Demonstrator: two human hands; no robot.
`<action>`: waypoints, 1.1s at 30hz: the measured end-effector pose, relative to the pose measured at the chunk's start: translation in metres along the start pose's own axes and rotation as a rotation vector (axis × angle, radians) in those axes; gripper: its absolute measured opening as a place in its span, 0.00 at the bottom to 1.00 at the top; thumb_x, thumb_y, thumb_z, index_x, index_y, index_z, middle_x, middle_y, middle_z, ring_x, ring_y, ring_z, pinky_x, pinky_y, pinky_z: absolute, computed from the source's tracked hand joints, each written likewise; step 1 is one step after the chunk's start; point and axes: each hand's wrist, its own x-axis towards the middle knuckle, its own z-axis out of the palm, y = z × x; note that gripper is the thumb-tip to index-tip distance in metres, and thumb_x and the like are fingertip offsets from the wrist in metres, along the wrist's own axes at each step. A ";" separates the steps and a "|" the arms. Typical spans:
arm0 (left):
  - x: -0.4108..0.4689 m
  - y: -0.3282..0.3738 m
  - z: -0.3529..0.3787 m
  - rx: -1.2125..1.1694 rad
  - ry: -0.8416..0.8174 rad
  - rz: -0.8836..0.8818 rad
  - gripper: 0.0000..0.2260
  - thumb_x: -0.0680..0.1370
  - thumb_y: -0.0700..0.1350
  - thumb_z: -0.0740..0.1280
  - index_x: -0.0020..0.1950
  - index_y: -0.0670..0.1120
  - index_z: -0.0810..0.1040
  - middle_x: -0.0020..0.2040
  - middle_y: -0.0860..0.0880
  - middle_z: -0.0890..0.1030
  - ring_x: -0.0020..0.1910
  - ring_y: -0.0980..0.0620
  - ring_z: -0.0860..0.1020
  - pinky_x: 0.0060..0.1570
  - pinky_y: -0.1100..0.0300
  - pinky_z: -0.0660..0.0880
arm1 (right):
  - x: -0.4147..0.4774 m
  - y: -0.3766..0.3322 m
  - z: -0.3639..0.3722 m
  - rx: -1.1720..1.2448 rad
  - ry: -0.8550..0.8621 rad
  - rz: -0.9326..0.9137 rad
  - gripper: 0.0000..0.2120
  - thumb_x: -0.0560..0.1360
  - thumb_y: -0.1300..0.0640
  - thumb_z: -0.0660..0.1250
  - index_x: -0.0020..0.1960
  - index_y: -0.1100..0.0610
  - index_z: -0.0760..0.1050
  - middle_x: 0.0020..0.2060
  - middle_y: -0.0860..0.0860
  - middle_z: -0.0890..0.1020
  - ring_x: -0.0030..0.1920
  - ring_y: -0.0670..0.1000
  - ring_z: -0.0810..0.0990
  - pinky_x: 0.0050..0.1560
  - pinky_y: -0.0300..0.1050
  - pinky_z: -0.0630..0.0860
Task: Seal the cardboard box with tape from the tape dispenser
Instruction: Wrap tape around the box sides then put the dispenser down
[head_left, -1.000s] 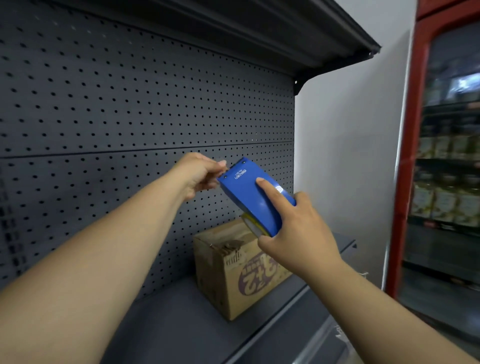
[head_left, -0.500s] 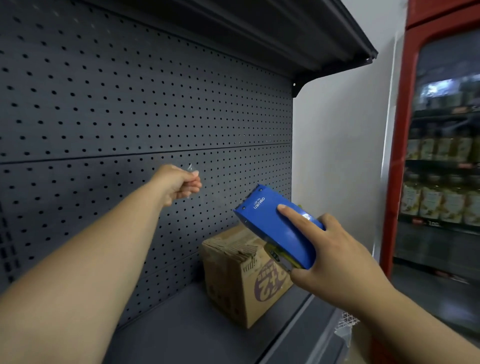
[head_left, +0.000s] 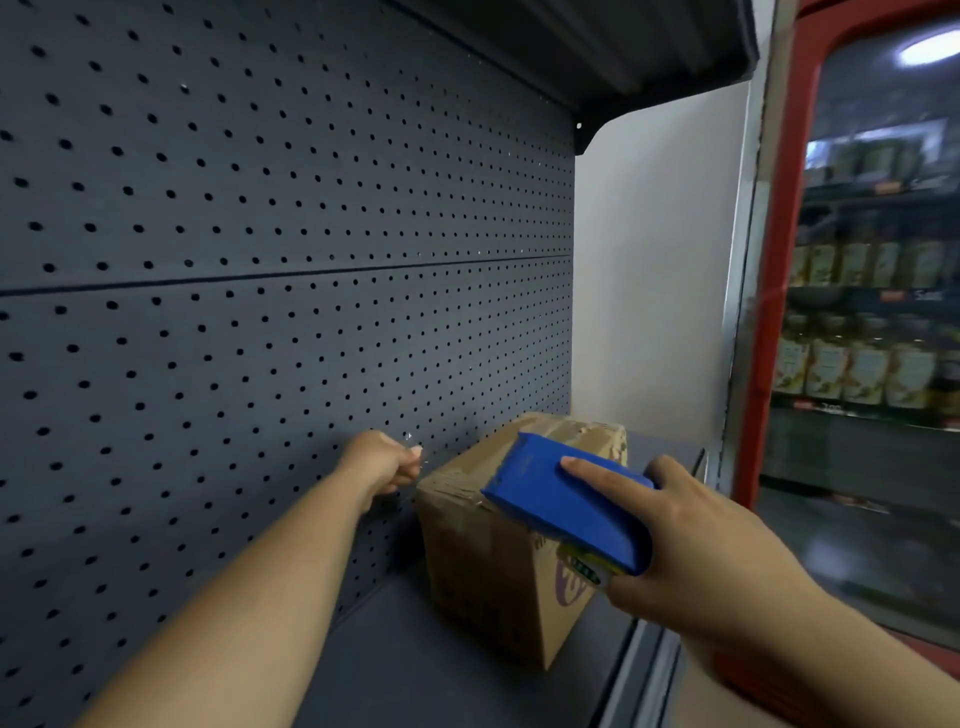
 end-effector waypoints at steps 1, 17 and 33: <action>0.003 -0.003 0.003 0.005 -0.003 -0.007 0.08 0.77 0.42 0.65 0.51 0.39 0.77 0.44 0.43 0.81 0.40 0.50 0.78 0.40 0.59 0.74 | 0.001 -0.002 0.001 -0.006 -0.012 0.006 0.43 0.67 0.38 0.64 0.67 0.27 0.34 0.46 0.45 0.60 0.46 0.46 0.68 0.46 0.37 0.70; 0.000 -0.024 0.039 -0.283 -0.041 -0.254 0.19 0.79 0.51 0.58 0.64 0.40 0.73 0.52 0.42 0.78 0.56 0.43 0.76 0.56 0.51 0.73 | 0.001 -0.012 0.016 -0.023 -0.004 0.082 0.40 0.68 0.34 0.63 0.69 0.30 0.38 0.47 0.45 0.62 0.45 0.46 0.69 0.41 0.35 0.65; -0.026 -0.051 0.075 0.577 0.143 0.765 0.37 0.73 0.67 0.36 0.69 0.52 0.70 0.69 0.52 0.74 0.70 0.51 0.68 0.69 0.51 0.60 | -0.005 0.000 0.023 0.051 -0.064 0.047 0.41 0.68 0.38 0.65 0.68 0.31 0.39 0.50 0.49 0.65 0.48 0.51 0.74 0.51 0.48 0.77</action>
